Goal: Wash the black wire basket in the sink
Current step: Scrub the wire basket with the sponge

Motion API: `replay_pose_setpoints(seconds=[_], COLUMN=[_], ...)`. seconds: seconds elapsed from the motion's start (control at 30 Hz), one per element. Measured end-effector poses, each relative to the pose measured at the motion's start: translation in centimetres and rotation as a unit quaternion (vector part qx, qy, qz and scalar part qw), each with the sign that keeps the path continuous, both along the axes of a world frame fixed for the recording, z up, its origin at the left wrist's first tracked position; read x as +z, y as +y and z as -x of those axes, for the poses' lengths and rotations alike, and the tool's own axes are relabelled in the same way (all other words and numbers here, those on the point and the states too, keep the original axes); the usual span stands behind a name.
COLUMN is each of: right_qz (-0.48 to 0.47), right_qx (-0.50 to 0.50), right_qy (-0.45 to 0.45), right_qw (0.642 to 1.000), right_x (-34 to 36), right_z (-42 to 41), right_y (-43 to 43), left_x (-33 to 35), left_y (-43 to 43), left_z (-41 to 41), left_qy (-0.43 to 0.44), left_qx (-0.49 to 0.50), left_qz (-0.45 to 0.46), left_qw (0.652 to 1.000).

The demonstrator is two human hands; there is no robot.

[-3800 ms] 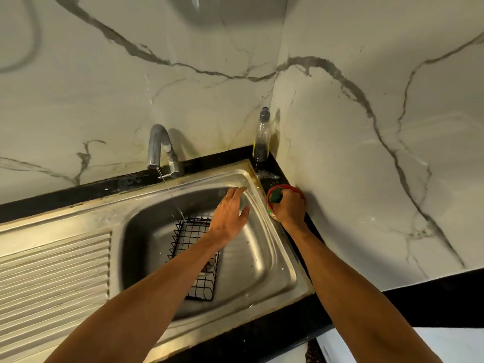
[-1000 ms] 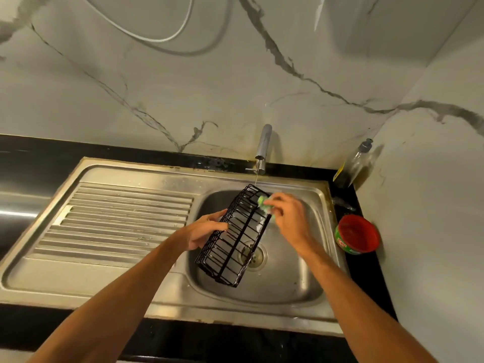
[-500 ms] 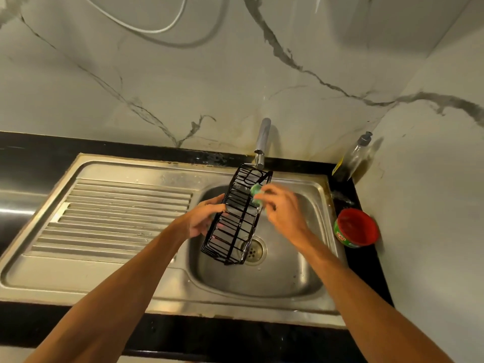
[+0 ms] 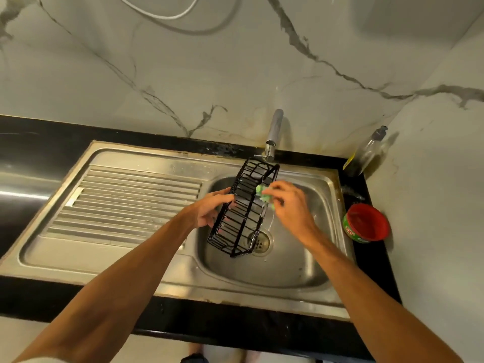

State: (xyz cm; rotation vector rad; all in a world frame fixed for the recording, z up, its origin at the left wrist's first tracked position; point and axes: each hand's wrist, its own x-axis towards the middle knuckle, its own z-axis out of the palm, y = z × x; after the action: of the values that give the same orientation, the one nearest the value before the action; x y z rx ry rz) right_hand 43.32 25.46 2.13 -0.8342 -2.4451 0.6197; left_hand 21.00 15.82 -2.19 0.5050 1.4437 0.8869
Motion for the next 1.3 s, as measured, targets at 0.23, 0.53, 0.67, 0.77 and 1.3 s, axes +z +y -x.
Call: replay_pose_setpoints(seconds=[0.23,0.53,0.67,0.77,1.3], right_qz=[-0.015,-0.015,0.0,-0.028,-0.025], right_qx=[0.126,0.085,-0.013,0.049,-0.046], right_qy=[-0.02,-0.013,-0.004,-0.021,0.038], right_qw=[0.992,0.996,1.0,0.998,0.998], right_x=[-0.1,0.0,0.5,0.6,-0.5], right_z=[-1.0,-0.2,1.3,0.7,0.1], right_y=[-5.3,-5.7,-3.2,-5.5,-11.1], left_x=[-0.3,0.3,0.5,0.1,-1.3], left_y=[0.1,0.6,0.7,0.8,-2.7], left_z=[0.3,0.0,-0.6,-0.7,-4.8], left_qy=[-0.001,-0.01,-0.014,-0.01,-0.06], left_qx=[0.038,0.088,0.118,0.125,0.278], left_qz=[-0.005,0.003,0.013,0.004,-0.032], left_qw=[0.999,0.996,0.993,0.992,0.958])
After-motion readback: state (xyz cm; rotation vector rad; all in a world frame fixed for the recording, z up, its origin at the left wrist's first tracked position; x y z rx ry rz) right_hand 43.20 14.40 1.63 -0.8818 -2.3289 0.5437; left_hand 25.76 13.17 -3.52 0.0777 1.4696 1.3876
